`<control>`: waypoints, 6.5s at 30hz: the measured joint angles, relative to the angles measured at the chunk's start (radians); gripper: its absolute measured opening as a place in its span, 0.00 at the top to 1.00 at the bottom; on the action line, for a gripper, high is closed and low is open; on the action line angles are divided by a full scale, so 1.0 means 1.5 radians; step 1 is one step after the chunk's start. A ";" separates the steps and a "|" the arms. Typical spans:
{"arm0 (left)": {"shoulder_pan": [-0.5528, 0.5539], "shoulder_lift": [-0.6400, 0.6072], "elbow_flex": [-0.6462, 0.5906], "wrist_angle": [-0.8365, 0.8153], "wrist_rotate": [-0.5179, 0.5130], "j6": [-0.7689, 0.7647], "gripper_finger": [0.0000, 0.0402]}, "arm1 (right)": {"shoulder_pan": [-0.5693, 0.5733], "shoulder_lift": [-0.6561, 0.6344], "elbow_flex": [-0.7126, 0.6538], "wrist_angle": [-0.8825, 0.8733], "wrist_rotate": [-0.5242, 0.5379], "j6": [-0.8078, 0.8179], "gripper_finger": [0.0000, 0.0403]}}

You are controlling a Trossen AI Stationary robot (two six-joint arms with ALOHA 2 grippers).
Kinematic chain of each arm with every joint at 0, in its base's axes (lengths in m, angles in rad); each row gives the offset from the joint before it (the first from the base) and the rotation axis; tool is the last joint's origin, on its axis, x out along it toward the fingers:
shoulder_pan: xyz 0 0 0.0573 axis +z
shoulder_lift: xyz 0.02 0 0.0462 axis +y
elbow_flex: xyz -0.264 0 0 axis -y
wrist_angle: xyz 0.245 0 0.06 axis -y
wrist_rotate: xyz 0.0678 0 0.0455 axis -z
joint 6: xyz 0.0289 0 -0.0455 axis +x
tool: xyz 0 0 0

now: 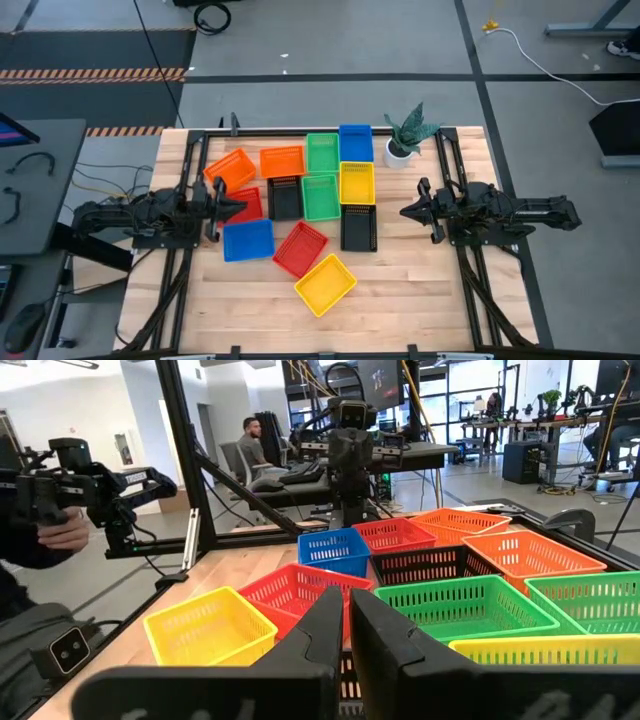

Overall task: Stack baskets by color
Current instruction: Move the bottom blue bin to the bottom left of the table, then move the bottom red bin to the bottom left of the table

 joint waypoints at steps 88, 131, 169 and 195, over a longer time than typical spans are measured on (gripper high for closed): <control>-0.395 1.048 0.626 -0.688 -0.021 -0.845 0.97 | 0.110 0.024 0.000 0.038 -0.053 0.000 0.93; -0.507 1.048 0.623 -0.748 0.143 -1.383 0.86 | 0.137 0.061 0.000 0.037 0.012 0.009 0.93; -0.291 1.152 0.799 -0.606 0.229 -0.435 0.61 | 0.137 0.061 0.000 0.039 0.014 0.011 0.93; -0.276 1.339 0.996 -0.804 -0.002 0.043 0.46 | 0.137 0.063 0.000 0.036 0.019 0.016 0.93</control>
